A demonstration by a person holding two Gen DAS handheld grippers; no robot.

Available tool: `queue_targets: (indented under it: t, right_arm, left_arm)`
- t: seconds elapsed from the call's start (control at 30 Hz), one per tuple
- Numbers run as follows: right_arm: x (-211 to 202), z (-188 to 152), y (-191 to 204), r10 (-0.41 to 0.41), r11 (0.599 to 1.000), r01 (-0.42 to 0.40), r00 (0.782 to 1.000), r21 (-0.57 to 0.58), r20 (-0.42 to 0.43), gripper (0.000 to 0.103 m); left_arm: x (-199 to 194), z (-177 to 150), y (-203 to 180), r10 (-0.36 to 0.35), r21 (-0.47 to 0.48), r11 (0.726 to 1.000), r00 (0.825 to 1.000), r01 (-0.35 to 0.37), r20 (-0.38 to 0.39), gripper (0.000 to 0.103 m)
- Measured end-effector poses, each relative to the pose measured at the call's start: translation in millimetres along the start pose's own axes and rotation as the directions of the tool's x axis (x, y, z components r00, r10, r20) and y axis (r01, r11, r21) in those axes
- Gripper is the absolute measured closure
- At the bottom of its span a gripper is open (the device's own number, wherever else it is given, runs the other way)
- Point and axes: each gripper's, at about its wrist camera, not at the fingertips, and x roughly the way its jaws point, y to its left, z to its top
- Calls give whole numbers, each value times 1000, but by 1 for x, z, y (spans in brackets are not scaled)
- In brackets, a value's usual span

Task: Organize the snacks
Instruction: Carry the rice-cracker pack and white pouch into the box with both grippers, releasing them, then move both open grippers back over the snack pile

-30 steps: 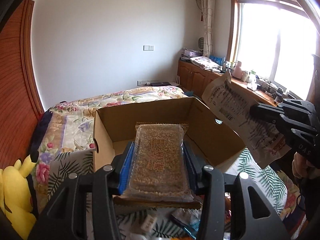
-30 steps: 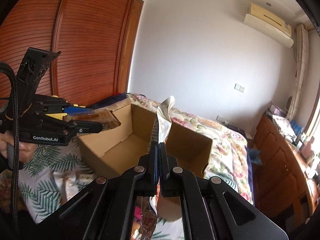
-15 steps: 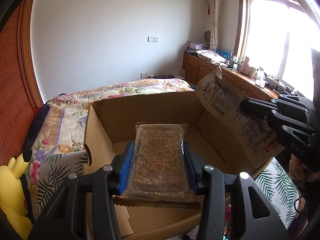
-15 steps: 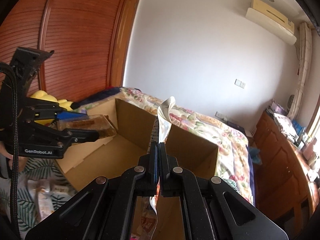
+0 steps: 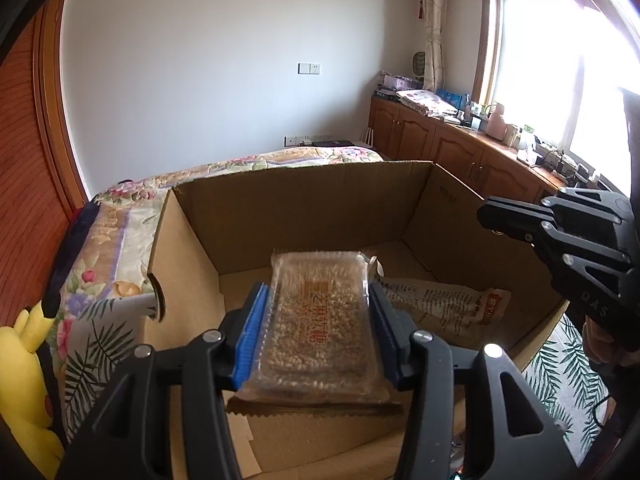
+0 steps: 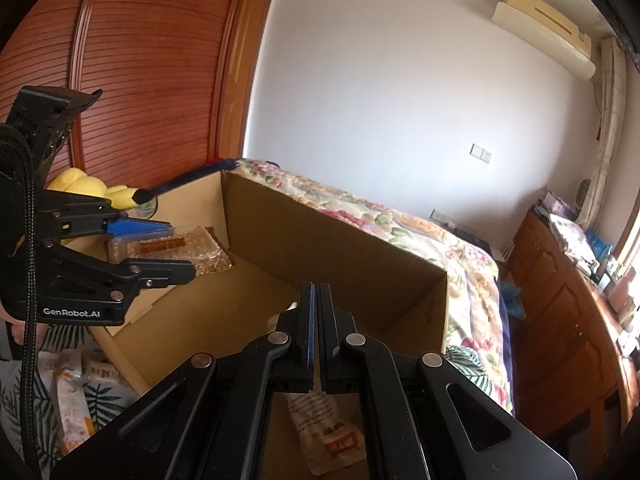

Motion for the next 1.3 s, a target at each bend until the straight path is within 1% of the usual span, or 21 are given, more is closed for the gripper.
queue_targets:
  t: [0.07, 0.2, 0.23, 0.37, 0.47, 0.63, 0.77, 0.93, 1.17, 1.27, 1.3]
  right_arm:
    - [-1, -1, -1, 2, 1000, -2, 1000, 6, -2, 103]
    - [-8, -7, 0, 12, 1000, -12, 1000, 27, -8, 103]
    - [-11, -10, 0, 12, 999, -12, 1000, 34, -11, 103]
    - [-23, -17, 1, 23, 998, -22, 1000, 62, -15, 103]
    - [-39, -24, 5, 34, 996, -33, 999, 87, -9, 103]
    - [-67, -41, 17, 45, 991, -45, 999, 124, -1, 103]
    - [-87, -59, 30, 54, 987, -52, 999, 153, -7, 102]
    - [-105, -86, 42, 56, 979, -51, 998, 196, -19, 91]
    - [-119, -123, 61, 49, 978, -40, 998, 206, -37, 81]
    - [-122, -135, 68, 48, 975, -37, 998, 221, -42, 75]
    - [-123, -138, 69, 47, 974, -37, 998, 223, -42, 69]
  left_arm:
    - [-2, 0, -1, 8, 1, 1000, 1000, -8, 10, 44]
    - [-9, -2, -4, 11, -5, 1000, 1000, -11, 20, 43]
    - [-12, -3, -5, 13, -5, 1000, 1000, -13, 22, 42]
    - [-30, -7, -14, 14, 7, 1000, 999, -14, 36, 41]
    - [-48, -13, -18, 9, 7, 1000, 999, -9, 50, 40]
    - [-78, -30, -26, -1, 13, 1000, 997, 0, 72, 30]
    - [-96, -49, -31, -2, 3, 1000, 998, 2, 70, 30]
    - [-110, -77, -39, 5, 5, 1000, 998, -6, 57, 30]
    - [-112, -115, -44, 19, 1, 1000, 1000, -19, 20, 30]
    - [-110, -130, -44, 22, -11, 1000, 1000, -22, 5, 30]
    - [-109, -135, -43, 19, -19, 1000, 1000, -19, -2, 30]
